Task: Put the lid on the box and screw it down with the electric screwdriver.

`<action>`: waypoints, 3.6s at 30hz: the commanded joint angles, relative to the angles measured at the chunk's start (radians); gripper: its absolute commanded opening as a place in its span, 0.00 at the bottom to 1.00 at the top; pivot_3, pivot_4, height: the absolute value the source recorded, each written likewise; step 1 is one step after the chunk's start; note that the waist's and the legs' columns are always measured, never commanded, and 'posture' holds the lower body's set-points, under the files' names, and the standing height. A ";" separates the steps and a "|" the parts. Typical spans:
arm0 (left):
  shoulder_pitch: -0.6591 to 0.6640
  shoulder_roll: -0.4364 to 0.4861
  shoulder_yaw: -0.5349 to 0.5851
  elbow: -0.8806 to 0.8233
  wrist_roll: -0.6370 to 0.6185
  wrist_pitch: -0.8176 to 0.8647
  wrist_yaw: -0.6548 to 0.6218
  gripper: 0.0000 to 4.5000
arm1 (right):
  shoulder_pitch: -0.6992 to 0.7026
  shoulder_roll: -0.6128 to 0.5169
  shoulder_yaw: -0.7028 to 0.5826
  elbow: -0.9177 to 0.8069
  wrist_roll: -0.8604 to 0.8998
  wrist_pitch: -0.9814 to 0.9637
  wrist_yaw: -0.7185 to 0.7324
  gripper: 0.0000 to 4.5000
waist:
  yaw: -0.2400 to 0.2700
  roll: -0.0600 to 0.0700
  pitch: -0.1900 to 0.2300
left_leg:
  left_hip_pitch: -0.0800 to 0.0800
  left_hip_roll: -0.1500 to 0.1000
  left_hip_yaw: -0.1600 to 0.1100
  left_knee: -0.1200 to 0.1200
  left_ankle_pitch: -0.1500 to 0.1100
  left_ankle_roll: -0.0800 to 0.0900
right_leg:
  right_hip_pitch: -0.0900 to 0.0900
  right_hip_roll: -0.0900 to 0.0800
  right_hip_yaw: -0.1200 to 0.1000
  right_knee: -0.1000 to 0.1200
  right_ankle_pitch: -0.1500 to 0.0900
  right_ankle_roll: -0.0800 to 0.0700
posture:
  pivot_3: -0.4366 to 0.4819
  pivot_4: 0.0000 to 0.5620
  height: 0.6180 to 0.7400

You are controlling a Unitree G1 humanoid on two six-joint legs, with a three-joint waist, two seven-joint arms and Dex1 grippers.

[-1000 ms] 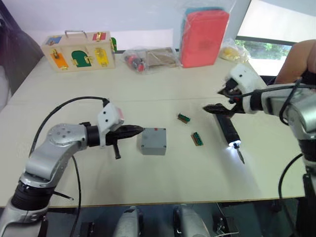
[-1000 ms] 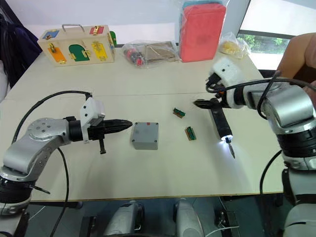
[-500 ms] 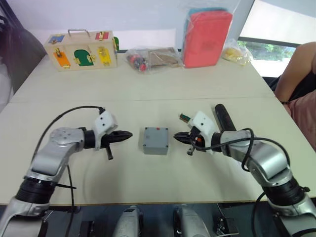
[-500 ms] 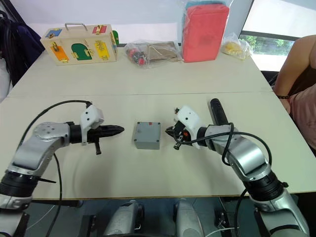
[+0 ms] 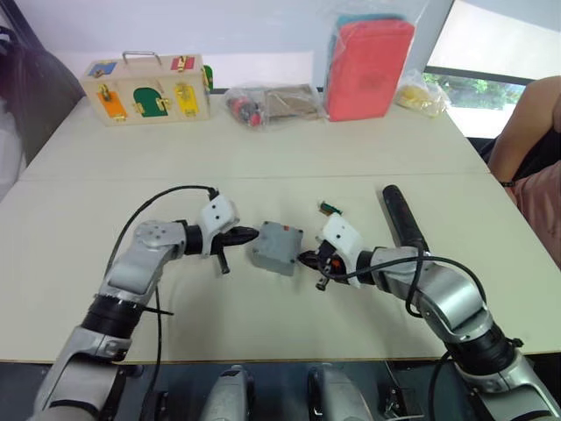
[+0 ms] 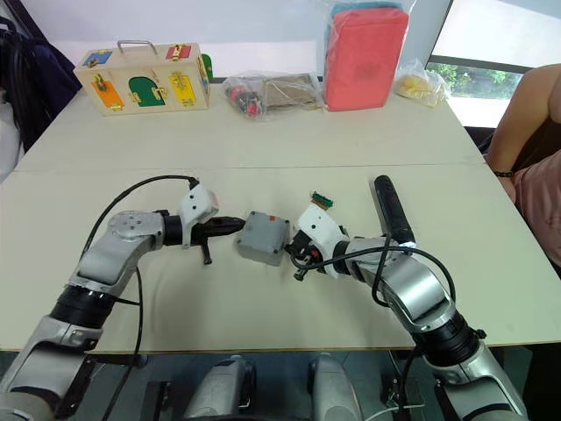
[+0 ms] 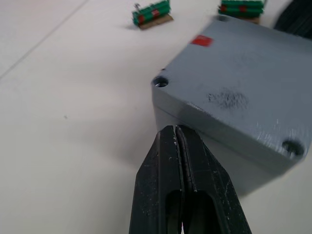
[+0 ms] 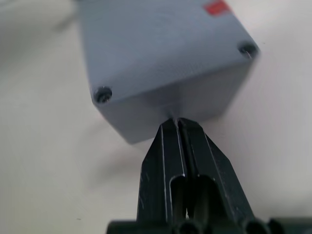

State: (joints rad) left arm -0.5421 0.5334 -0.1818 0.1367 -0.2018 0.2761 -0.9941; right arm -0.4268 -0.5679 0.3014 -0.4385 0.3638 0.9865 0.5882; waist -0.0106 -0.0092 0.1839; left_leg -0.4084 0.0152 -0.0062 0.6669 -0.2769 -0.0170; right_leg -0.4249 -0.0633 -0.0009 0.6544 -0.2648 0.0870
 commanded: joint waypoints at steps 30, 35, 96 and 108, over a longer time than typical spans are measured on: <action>0.170 0.097 0.011 -0.242 -0.003 0.071 -0.028 0.00 | -0.082 0.125 -0.021 0.408 -0.169 -0.541 0.122 0.01 | -0.001 -0.001 0.000 | 0.001 0.000 0.000 0.000 0.000 0.000 | 0.000 0.000 0.000 0.002 0.000 0.000 | 0.48 0.27 0.92; 0.140 0.090 0.003 -0.222 -0.001 0.065 -0.032 0.00 | -0.017 0.120 -0.001 0.320 -0.160 -0.499 0.152 0.01 | -0.001 -0.001 0.000 | 0.001 0.000 0.000 0.000 0.000 0.000 | 0.000 0.000 0.000 0.002 0.000 0.000 | 0.48 0.27 0.92; 0.052 0.138 0.119 -0.403 -0.152 0.212 0.035 0.00 | -0.273 0.298 -0.297 0.792 -0.185 -0.516 -0.109 0.54 | -0.006 0.000 0.000 | 0.002 0.000 0.001 0.000 0.001 -0.002 | -0.001 0.000 0.001 0.005 0.000 0.000 | 0.48 0.27 0.92; 0.038 0.128 0.106 -0.382 -0.133 0.194 0.031 0.00 | -0.271 0.295 -0.311 0.792 -0.183 -0.521 -0.114 0.02 | -0.006 0.000 0.000 | 0.002 0.000 0.001 0.000 0.001 -0.002 | -0.001 0.000 0.001 0.005 0.000 0.000 | 0.48 0.27 0.92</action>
State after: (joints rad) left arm -0.4856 0.6629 -0.0751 -0.2369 -0.3352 0.4893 -0.9611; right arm -0.6779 -0.2750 0.0116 0.3605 0.1716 0.4886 0.4744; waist -0.0167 -0.0096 0.1839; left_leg -0.4069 0.0154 -0.0055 0.6673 -0.2758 -0.0189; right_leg -0.4255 -0.0634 0.0001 0.6596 -0.2649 0.0867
